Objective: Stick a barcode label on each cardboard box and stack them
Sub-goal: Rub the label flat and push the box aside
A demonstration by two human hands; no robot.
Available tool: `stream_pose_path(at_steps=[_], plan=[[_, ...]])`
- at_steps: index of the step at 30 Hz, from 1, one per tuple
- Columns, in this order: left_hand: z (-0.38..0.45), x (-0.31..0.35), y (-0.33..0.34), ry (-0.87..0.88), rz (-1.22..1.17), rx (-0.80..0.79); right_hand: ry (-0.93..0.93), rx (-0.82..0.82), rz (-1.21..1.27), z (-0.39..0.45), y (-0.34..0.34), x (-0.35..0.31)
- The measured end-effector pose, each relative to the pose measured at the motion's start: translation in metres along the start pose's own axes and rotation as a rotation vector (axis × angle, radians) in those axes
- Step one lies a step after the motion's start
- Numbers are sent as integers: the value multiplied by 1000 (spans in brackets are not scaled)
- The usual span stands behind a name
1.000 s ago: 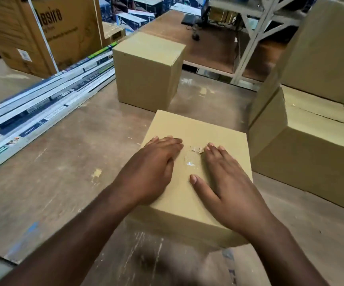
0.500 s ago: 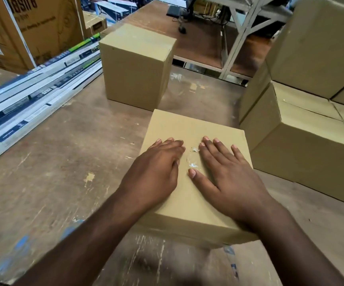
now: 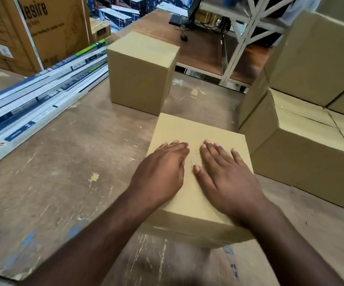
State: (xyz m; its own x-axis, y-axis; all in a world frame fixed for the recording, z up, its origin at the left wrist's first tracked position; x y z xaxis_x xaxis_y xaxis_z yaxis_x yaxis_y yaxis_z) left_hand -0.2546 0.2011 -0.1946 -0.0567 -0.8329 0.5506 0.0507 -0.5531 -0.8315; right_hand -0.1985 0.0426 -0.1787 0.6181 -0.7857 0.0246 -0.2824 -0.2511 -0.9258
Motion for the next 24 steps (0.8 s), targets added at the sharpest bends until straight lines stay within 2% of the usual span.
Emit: stream_pose_path(at_steps=[4,9,13,18,24], plan=[[-2,-4,-5,-26,-44,32,-40,6,49,18,-4,1],[0,-2,-2,-22,-39,28,-189,-21,82,-27,10,-10],[-1,-2,-2,-34,-39,40,-218,0,48,-57,24,-12],[0,-2,-4,-36,-15,35,-121,149,-49,-58,20,-24],[-1,-4,-6,-25,-54,24,-37,122,-47,-29,8,-35]])
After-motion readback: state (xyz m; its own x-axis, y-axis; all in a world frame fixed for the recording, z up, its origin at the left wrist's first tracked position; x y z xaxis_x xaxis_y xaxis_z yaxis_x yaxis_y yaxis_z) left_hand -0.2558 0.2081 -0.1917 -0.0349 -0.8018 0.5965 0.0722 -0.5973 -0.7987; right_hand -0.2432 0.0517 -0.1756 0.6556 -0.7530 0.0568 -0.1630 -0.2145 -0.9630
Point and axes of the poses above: each hand's wrist, its own z-axis towards the middle knuckle, its own y-axis out of the palm, x = y × z, the point moved 3 cm from there along z, towards the middle knuckle, and after that the axes turned 14 degrees about -x, right-handed, at the moved point
